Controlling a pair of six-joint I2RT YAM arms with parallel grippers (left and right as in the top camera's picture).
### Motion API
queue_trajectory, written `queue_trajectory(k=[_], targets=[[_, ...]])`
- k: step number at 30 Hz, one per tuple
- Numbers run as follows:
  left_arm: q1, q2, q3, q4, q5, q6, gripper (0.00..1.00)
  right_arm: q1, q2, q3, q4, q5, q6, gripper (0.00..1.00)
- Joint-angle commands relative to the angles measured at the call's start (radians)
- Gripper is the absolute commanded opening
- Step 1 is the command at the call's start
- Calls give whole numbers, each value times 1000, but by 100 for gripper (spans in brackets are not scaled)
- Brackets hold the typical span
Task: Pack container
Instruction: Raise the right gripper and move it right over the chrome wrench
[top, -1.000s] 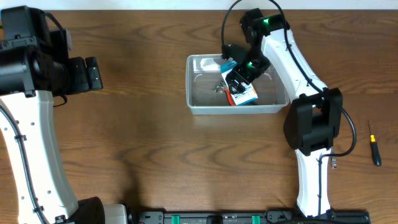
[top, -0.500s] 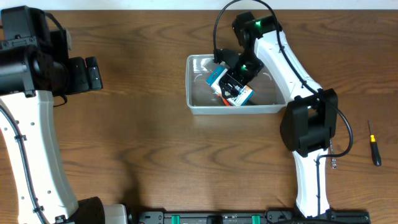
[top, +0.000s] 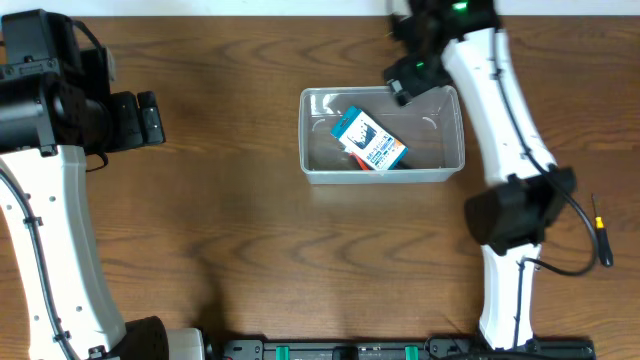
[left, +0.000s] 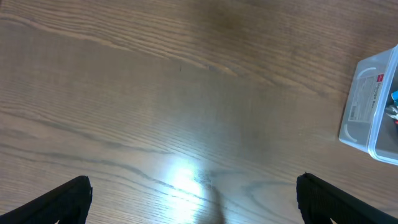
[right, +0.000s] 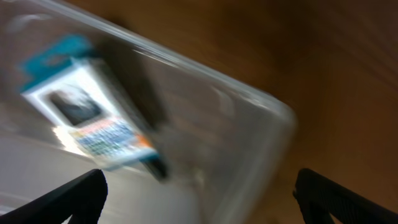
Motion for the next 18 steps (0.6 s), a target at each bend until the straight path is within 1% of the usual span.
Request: queue_trajectory(k=[1, 4, 10, 12, 14, 18], targets=[[3, 4, 19, -1, -2, -9, 98, -78, -90, 35, -63, 164, 103, 99], [3, 4, 19, -1, -2, -9, 98, -154, -131, 35, -148, 145, 104, 99], [3, 4, 19, -1, -2, -9, 98, -298, -238, 24, -147, -11, 91, 99], [3, 4, 19, -1, -2, -9, 98, -342, -285, 5, -147, -72, 63, 99], [3, 4, 19, -1, -2, -9, 98, -383, -347, -54, -147, -111, 27, 99], [3, 4, 19, -1, -2, -9, 98, -470, -508, -289, -146, -110, -22, 99]])
